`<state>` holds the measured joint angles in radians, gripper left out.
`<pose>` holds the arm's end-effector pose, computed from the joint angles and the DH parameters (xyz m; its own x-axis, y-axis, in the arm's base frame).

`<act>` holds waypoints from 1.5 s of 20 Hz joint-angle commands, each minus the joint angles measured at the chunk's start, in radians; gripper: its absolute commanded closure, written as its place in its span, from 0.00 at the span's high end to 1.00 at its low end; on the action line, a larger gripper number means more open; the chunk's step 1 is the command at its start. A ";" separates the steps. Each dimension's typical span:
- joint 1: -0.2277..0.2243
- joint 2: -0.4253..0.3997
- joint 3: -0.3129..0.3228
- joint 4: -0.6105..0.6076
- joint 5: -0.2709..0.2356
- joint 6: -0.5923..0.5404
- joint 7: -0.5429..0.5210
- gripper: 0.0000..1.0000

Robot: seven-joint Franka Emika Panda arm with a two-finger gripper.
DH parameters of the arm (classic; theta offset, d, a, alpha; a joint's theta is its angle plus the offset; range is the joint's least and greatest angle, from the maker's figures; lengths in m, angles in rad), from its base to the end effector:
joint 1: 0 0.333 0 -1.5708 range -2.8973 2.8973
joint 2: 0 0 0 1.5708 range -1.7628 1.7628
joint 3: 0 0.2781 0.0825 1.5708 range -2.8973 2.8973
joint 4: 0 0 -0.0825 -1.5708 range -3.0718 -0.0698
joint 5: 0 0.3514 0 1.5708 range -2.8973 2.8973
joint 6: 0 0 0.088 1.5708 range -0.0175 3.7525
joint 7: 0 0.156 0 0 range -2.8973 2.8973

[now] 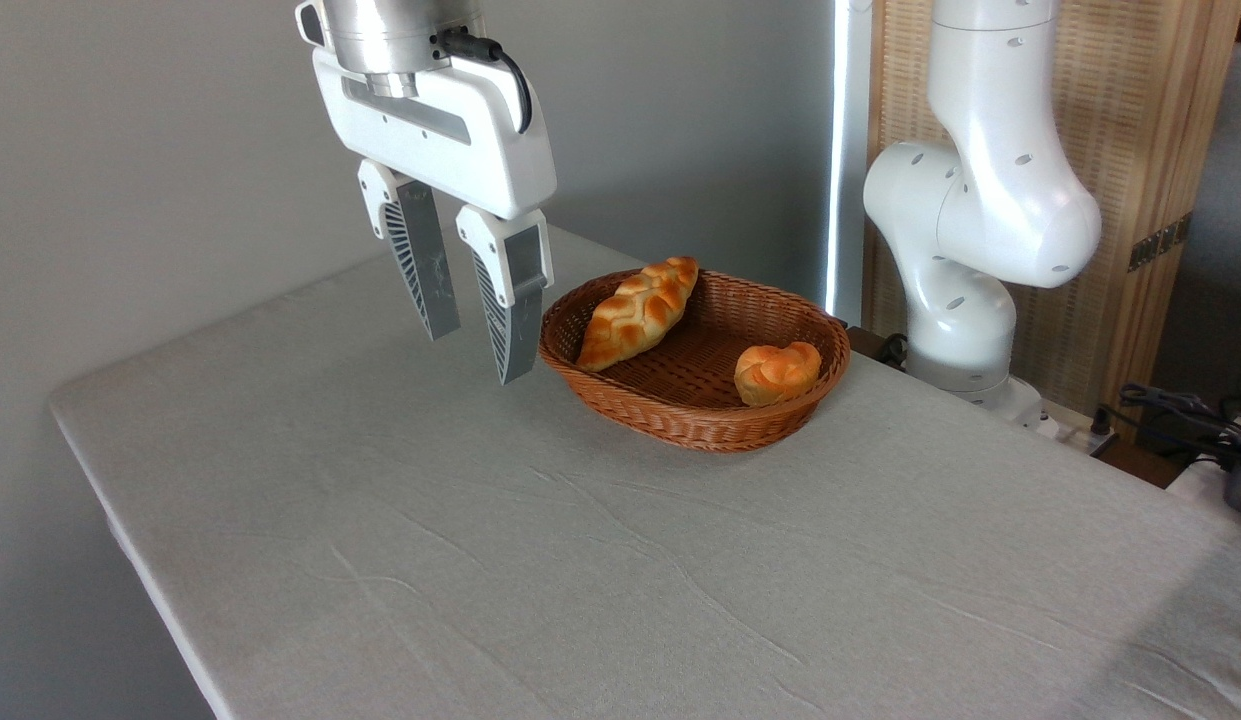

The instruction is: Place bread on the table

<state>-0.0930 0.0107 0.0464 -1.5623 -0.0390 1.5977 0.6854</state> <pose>0.5280 -0.0307 0.5383 0.7437 -0.6671 0.0435 -0.6681 -0.7439 0.0142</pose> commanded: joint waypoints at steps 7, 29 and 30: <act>-0.004 -0.009 0.027 0.004 0.002 0.015 -0.001 1.00; -0.126 -0.474 -0.302 -0.632 -0.172 0.051 -0.129 1.00; -0.126 -0.472 -0.316 -0.656 -0.194 0.059 -0.194 1.00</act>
<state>-0.2039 -0.4601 -0.2247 -2.1193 -0.1735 1.5964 0.6123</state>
